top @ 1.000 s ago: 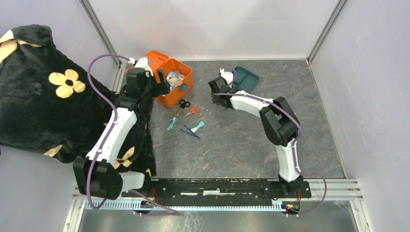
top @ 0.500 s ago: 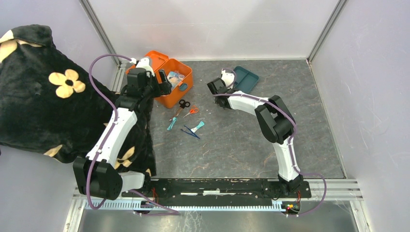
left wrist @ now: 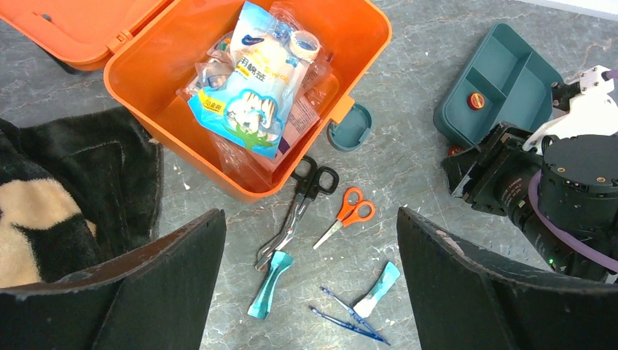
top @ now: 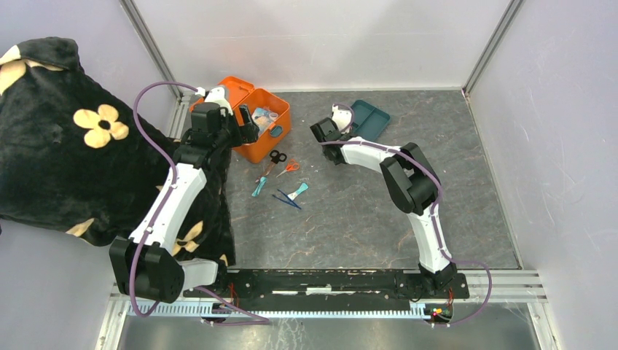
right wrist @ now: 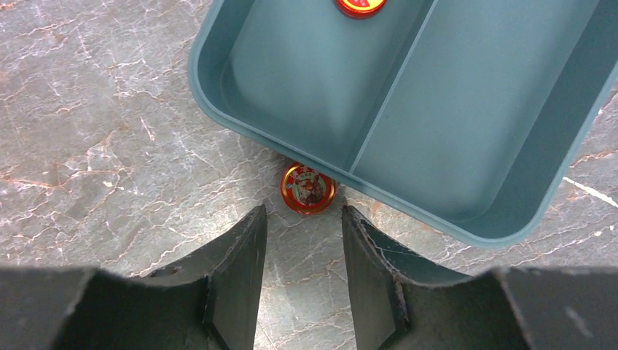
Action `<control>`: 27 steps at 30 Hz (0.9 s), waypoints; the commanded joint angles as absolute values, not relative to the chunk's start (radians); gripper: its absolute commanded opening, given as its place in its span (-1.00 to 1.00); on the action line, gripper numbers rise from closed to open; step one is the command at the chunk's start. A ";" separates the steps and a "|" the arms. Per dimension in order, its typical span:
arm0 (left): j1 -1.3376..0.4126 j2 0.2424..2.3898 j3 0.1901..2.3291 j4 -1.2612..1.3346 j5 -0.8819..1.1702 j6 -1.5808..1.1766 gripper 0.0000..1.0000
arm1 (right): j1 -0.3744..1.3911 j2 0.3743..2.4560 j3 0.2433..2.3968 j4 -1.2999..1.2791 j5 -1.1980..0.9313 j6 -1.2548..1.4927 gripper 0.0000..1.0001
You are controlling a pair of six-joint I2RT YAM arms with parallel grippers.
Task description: Organize the medicine kit
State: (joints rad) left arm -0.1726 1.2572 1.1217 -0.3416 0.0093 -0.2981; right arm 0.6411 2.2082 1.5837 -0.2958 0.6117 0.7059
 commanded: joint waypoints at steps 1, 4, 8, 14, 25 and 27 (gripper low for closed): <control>-0.179 1.227 1.141 -0.311 0.015 -0.301 0.85 | 0.627 2.228 1.615 -0.300 0.670 0.705 -0.03; -0.180 1.227 1.141 -0.312 0.015 -0.299 0.85 | 0.619 2.235 1.616 -0.300 0.664 0.705 0.02; -0.181 1.227 1.141 -0.311 0.013 -0.299 0.85 | 0.612 2.241 1.618 -0.292 0.656 0.701 0.01; -0.181 1.229 1.141 -0.312 0.014 -0.302 0.85 | 0.607 2.253 1.620 -0.277 0.627 0.679 -0.06; -0.184 1.232 1.141 -0.313 0.011 -0.301 0.85 | 0.592 2.254 1.601 -0.266 0.570 0.658 -0.23; -0.186 1.231 1.141 -0.314 0.011 -0.302 0.85 | 0.591 2.243 1.591 -0.260 0.558 0.649 -0.32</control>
State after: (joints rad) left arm -0.1795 1.2552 1.1217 -0.3416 0.0086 -0.2981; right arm 0.6117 2.2234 1.5951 -0.2661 0.5827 0.6685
